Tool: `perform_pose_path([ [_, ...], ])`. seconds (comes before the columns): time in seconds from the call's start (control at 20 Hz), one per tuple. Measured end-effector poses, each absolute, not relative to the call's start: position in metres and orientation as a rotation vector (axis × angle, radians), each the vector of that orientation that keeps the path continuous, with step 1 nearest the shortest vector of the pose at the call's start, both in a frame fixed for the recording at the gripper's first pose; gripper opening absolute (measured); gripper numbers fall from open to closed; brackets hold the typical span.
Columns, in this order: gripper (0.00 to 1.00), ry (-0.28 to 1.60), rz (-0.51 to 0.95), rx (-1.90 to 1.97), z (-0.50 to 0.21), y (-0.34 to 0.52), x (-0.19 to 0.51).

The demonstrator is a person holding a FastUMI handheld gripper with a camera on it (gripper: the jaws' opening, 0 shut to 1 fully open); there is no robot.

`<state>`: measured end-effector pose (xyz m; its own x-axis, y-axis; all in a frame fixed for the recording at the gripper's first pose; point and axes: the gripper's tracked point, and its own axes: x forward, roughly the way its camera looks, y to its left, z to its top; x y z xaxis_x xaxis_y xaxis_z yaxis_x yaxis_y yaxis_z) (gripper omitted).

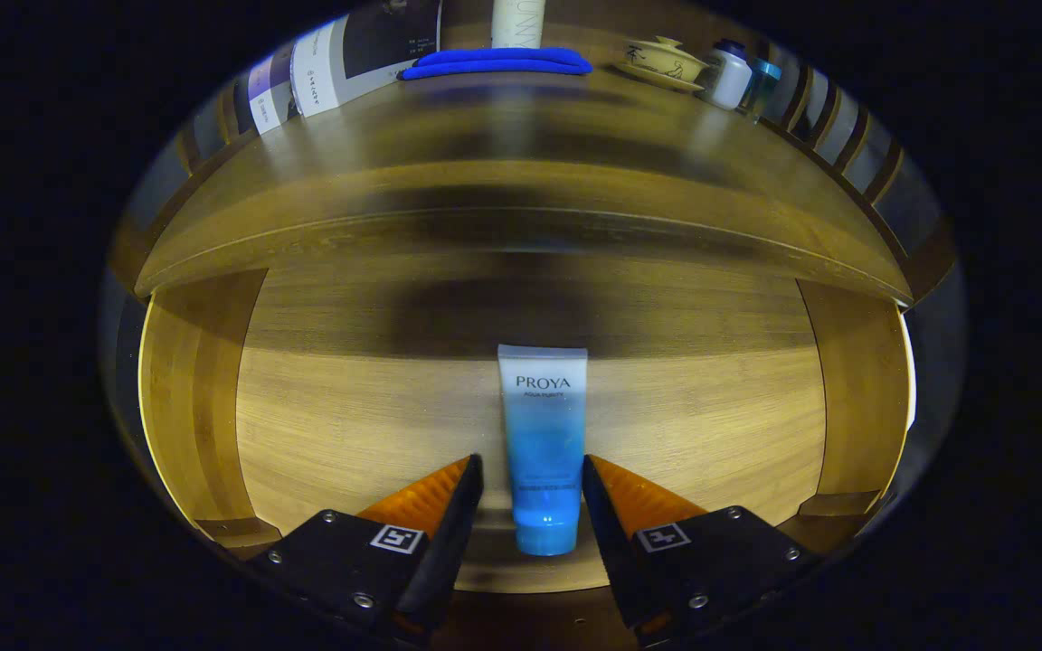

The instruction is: Pull open the drawer, take out the items inside it, and place them on the countertop above the cabinet.

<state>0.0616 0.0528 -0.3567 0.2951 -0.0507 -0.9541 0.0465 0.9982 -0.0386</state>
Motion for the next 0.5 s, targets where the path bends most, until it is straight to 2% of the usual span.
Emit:
perform_pose_path([
  [0.05, 0.68, 1.260, -0.061, -0.004, -0.358, 0.053, 0.062],
  [0.15, 0.49, 1.250, -0.054, -0.010, -0.358, 0.053, 0.062],
  [0.5, 0.42, 1.198, -0.038, -0.075, -0.346, 0.054, 0.056],
])
